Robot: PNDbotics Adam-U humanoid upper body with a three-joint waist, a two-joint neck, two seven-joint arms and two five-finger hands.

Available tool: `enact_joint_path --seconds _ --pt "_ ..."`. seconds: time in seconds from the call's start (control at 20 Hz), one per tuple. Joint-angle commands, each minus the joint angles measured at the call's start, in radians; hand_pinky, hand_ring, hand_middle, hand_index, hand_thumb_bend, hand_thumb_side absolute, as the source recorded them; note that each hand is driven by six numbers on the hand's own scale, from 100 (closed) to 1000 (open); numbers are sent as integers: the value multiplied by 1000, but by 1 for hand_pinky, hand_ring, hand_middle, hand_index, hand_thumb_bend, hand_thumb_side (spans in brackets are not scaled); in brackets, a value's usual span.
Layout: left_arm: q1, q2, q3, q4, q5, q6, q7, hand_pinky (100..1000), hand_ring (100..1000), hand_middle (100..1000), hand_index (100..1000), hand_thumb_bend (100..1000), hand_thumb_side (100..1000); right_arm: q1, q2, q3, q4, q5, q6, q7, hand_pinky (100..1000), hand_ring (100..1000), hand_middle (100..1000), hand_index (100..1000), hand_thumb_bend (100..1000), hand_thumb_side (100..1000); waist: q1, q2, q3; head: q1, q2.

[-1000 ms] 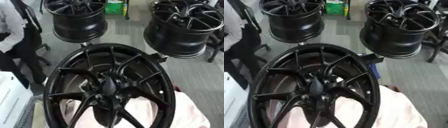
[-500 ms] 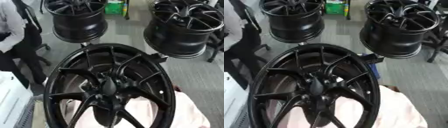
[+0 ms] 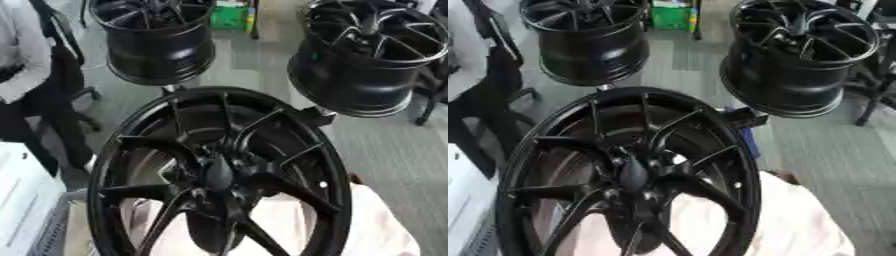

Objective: Pull the pin out of the wheel hub.

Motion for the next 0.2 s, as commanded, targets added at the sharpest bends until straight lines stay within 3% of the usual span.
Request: enact_joint_path --seconds 0.05,0.2 --pt "46 -37 14 -189 29 44 123 786 788 642 863 100 432 -17 -30 -6 -28 11 0 5 775 674 599 748 100 732 -1 -15 -3 2 -1" --pt "124 -117 13 -339 38 88 198 783 788 641 871 100 474 -20 -27 -5 -38 15 -1 5 776 676 601 749 100 727 -6 -18 -6 6 6"
